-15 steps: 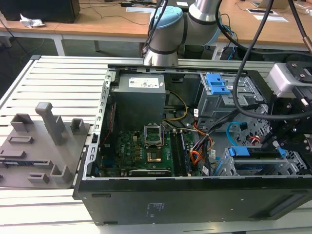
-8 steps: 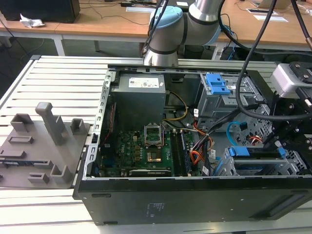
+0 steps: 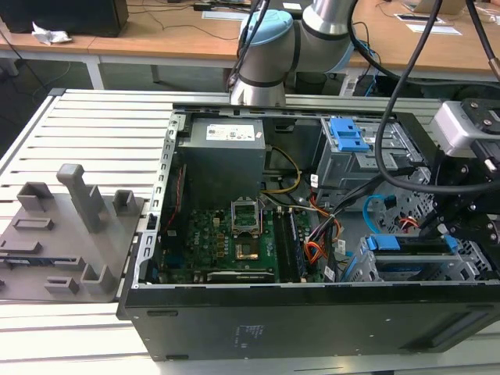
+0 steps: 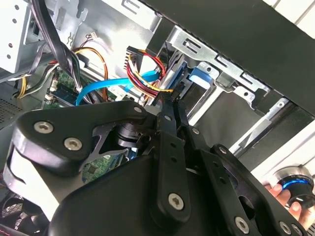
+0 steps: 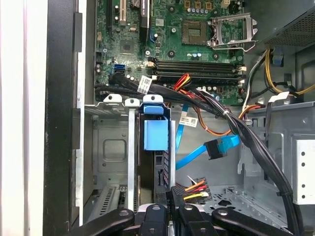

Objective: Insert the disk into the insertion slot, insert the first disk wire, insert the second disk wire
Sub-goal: 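Insert the first disk wire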

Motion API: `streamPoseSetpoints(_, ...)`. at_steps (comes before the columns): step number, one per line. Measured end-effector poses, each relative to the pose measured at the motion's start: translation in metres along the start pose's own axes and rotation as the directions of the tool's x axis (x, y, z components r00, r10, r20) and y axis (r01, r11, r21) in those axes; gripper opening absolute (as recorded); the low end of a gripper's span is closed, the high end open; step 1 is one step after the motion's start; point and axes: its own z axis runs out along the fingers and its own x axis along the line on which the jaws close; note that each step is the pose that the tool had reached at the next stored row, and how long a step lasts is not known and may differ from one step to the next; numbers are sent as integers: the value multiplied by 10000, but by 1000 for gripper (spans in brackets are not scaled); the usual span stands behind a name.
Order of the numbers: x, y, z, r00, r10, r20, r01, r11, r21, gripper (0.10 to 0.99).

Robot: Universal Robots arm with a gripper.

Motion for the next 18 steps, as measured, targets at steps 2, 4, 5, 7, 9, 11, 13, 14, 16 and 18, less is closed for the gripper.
streamPoseSetpoints(2, 16, 0, -1, 10000, -2, 1, 2, 10000, 0, 161)
streamPoseSetpoints(4, 39, 1, -3, 10000, 0, 1, 0, 10000, 0, 161)
streamPoseSetpoints(5, 41, 1, -3, 10000, 0, 2, 0, 10000, 0, 161)
streamPoseSetpoints(7, 41, 1, 0, 10000, 0, 20, 0, 10000, -1, 161)
streamPoseSetpoints(9, 42, 0, 5, 10000, -2, 45, 2, 10000, -1, 161)
streamPoseSetpoints(11, 39, 0, 6, 10000, -2, 51, 2, 10000, -1, 161)
streamPoseSetpoints(13, 36, 1, 7, 10000, -1, 53, 1, 10000, 0, 161)
streamPoseSetpoints(14, 33, 0, 7, 10000, 0, 53, 0, 10000, -1, 161)
streamPoseSetpoints(16, 27, -5, 8, 10000, -2, 54, 2, 10000, -1, 161)
streamPoseSetpoints(18, 26, -8, 3, 10000, -1, 51, 1, 10000, 0, 161)
